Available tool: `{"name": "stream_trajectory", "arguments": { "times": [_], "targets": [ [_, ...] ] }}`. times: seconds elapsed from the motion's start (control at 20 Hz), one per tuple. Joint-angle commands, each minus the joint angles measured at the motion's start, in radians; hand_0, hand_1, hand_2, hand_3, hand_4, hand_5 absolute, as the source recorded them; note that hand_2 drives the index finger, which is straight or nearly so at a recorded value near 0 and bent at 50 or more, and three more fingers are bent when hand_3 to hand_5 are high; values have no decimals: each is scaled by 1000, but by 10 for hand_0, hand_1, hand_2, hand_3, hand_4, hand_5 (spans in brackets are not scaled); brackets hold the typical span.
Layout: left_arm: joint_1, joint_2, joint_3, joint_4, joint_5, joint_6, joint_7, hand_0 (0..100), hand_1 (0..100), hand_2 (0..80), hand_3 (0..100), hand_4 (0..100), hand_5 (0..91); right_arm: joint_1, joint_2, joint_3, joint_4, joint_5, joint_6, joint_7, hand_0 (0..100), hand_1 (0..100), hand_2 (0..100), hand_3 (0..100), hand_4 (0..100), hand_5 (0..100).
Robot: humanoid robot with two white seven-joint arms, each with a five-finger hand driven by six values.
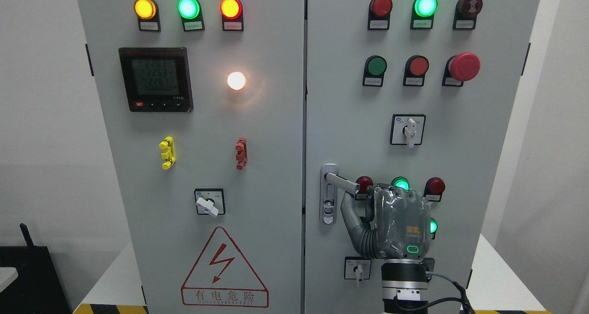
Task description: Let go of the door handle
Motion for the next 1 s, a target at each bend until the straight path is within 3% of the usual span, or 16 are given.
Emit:
{"name": "stream_trajectory", "arguments": {
  "times": [0.0,0.35,0.4,0.45,0.5,0.55,0.6,0.65,0.7,0.85,0.95],
  "targets": [
    [-17,0,23,23,-29,1,-1,120,389,0,0,0,0,56,-5,3,-34,-2,-4,-13,584,329,1000,1000,1000,964],
    [-17,0,24,23,-29,1,-1,120,389,0,0,0,0,163,-35,-17,-146,-4,-44,-90,590,343,1000,1000,1000,955],
    [-17,0,23,23,-29,1,-1,120,389,0,0,0,0,204,-35,-18,-177,-4,-51,-90,590,352,963,1000,982,934],
    [-17,0,23,23,-29,1,-1,120,389,0,0,0,0,244,-35,-25,-204,-4,-56,-92,589,359,828,1000,864,850],
    [-15,0,23,23,-29,1,-1,120,389,0,0,0,0,284,-35,-28,-235,-4,-61,-92,588,360,746,985,811,788],
    [-17,0,24,23,-29,1,-1,120,389,0,0,0,0,325,-37,-37,-267,-5,-71,-92,586,363,583,844,705,680],
    [-15,0,23,25,-29,1,-1,120,389,0,0,0,0,365,-37,-51,-293,-5,-87,-89,586,363,516,763,642,631],
    [-17,0,24,23,-29,1,-1,120,389,0,0,0,0,389,-37,-63,-315,-5,-106,-87,592,354,379,589,533,520],
    [-15,0,23,23,-29,1,-1,120,389,0,0,0,0,395,-36,-74,-326,-5,-128,-89,619,304,252,404,355,349],
    [-15,0,23,23,-29,-1,-1,120,389,0,0,0,0,390,-29,-98,-340,-5,-166,-92,614,215,91,140,69,47],
    [-15,0,24,23,-29,1,1,120,389,0,0,0,0,383,-29,-117,-349,-5,-189,-95,589,173,0,0,0,0]
  ]
}}
